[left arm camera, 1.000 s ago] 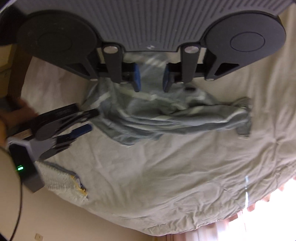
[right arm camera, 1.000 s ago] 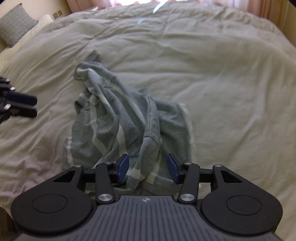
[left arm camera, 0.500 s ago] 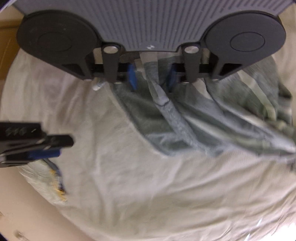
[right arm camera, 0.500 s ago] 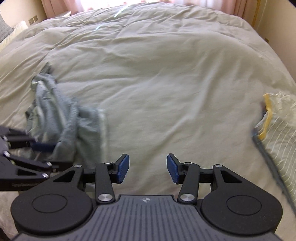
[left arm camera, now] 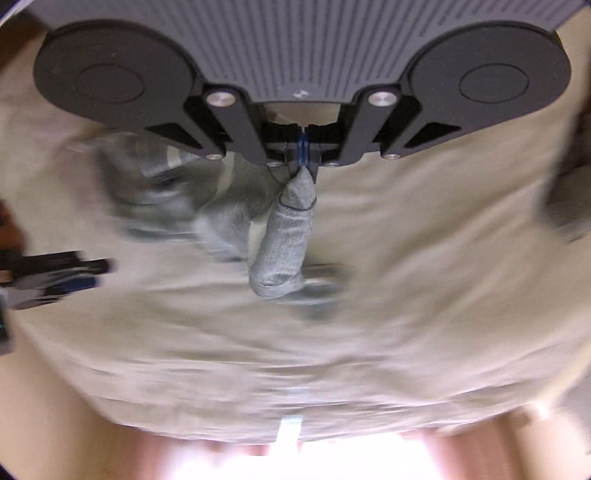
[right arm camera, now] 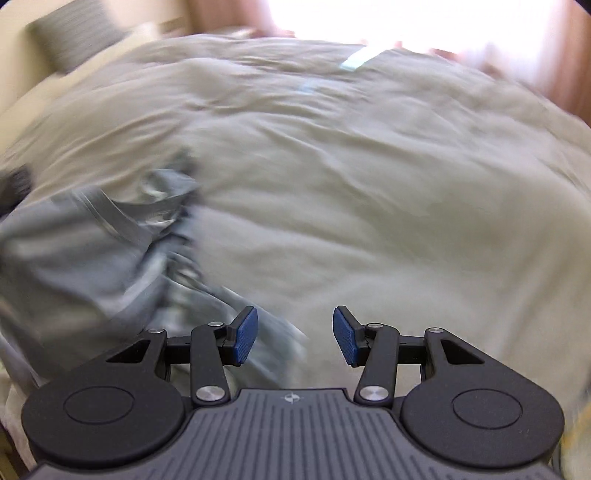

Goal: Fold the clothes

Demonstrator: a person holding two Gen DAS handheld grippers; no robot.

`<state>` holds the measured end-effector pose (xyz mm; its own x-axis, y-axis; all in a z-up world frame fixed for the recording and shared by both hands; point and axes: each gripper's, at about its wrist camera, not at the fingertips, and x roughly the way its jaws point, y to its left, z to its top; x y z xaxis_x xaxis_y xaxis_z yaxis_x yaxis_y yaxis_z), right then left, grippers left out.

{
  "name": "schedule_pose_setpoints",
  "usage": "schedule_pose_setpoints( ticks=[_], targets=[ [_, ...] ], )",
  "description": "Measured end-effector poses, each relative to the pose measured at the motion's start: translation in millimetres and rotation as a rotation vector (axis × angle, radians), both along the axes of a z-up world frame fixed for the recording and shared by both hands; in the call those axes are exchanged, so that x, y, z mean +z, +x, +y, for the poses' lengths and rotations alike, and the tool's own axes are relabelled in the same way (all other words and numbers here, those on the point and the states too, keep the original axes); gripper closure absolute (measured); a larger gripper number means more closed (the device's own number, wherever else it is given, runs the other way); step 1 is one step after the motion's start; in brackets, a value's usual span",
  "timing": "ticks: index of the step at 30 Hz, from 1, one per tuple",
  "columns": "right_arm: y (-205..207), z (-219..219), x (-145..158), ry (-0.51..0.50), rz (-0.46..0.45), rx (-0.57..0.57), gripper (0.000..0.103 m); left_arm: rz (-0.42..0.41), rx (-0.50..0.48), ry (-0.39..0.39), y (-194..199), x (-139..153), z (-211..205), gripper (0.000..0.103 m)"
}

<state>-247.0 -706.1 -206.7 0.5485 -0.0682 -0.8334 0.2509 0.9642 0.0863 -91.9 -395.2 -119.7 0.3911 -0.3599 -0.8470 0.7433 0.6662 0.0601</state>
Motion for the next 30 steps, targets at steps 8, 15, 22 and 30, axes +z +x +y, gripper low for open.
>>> schedule_pose_setpoints(
  ticks=[8,15,22,30],
  targets=[
    [118,56,-16,-0.151,0.000,0.432,0.055,0.001,0.128,0.063,53,-34,61,0.103],
    [202,97,-55,-0.318,0.057,0.738,0.055,0.057,0.149,0.040,70,-69,102,0.103],
    [261,133,-87,-0.371,0.107,0.979,0.055,0.113,0.205,0.054,67,-92,141,0.103],
    [296,166,-119,-0.473,0.135,1.208,0.055,0.139,0.250,0.073,58,-100,167,0.103]
  ],
)
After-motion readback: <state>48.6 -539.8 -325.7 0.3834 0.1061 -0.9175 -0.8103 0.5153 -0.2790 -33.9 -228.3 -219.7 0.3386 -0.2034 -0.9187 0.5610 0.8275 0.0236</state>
